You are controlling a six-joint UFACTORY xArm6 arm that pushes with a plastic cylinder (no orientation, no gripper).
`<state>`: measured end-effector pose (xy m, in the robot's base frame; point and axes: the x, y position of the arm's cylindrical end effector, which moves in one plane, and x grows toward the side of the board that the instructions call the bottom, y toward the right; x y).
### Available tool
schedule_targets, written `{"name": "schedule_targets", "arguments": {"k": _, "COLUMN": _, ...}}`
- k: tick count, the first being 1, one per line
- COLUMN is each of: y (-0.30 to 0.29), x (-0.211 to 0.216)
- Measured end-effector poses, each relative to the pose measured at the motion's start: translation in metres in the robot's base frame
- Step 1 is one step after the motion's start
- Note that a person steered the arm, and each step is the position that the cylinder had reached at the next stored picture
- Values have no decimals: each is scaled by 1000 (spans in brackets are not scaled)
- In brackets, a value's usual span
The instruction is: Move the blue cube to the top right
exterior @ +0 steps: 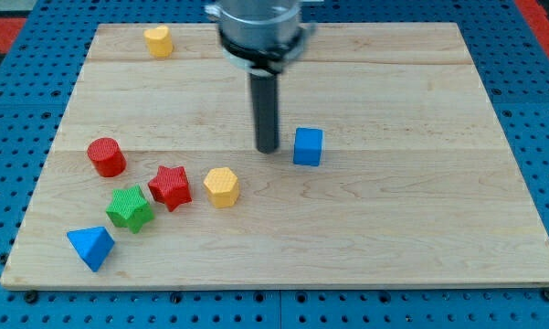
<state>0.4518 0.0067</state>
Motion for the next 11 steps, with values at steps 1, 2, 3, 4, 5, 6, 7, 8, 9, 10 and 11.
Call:
{"name": "schedule_targets", "arguments": {"k": 1, "y": 11, "x": 29}}
{"name": "schedule_targets", "arguments": {"k": 2, "y": 45, "x": 11}}
{"name": "schedule_targets", "arguments": {"k": 3, "y": 61, "x": -44}}
{"name": "schedule_targets", "arguments": {"k": 4, "y": 77, "x": -108}}
{"name": "schedule_targets", "arguments": {"k": 5, "y": 132, "x": -134}}
{"name": "schedule_targets", "arguments": {"k": 6, "y": 142, "x": -173}}
{"name": "schedule_targets", "arguments": {"k": 7, "y": 143, "x": -181}}
{"name": "schedule_targets", "arguments": {"k": 8, "y": 127, "x": -196}}
{"name": "schedule_targets", "arguments": {"k": 9, "y": 130, "x": -205}}
{"name": "schedule_targets", "arguments": {"k": 10, "y": 167, "x": -170}}
{"name": "schedule_targets", "arguments": {"k": 11, "y": 203, "x": -147}}
